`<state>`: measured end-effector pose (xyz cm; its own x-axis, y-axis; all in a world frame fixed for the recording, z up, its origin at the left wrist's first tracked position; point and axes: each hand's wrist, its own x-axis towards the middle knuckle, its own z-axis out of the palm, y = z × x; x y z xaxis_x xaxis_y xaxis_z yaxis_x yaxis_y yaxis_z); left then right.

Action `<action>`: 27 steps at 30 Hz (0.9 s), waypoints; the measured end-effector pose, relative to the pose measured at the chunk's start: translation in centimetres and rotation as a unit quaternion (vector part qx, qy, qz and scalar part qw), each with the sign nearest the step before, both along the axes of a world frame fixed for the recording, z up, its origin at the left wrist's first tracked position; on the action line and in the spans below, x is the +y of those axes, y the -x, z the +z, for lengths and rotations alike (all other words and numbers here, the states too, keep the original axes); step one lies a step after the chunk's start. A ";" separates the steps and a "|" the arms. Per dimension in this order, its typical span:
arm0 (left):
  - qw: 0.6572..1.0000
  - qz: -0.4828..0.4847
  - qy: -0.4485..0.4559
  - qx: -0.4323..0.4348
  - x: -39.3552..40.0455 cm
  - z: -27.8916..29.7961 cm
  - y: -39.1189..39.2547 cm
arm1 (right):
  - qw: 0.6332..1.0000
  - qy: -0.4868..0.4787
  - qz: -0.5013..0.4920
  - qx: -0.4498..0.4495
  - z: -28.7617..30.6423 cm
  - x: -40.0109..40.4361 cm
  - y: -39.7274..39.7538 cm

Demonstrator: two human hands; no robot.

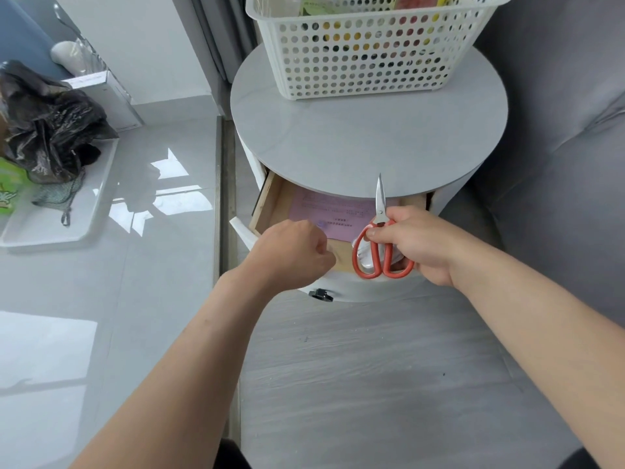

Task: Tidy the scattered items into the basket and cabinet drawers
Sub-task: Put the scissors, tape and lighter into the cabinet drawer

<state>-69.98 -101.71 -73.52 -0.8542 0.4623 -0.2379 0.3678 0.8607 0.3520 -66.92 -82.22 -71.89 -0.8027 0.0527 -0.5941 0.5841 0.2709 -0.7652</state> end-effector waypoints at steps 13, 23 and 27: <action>0.968 0.039 -0.100 -0.228 -1.7 2.3 1.6 | 0.964 0.230 -0.036 -0.130 0.7 -2.1 1.3; 0.932 0.166 -0.213 -0.240 -3.6 3.2 3.9 | 0.946 0.247 -0.089 -0.189 1.3 -4.3 1.1; 0.942 0.263 -0.160 -0.137 -4.2 2.8 4.6 | 0.957 0.179 -0.090 -0.211 0.6 -2.7 0.7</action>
<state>-74.56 -105.95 -70.76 -0.9118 0.0788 -0.4031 -0.2217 0.7317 0.6446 -67.65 -84.91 -71.27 -0.4836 -0.1000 -0.8695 0.8744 -0.0988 -0.4750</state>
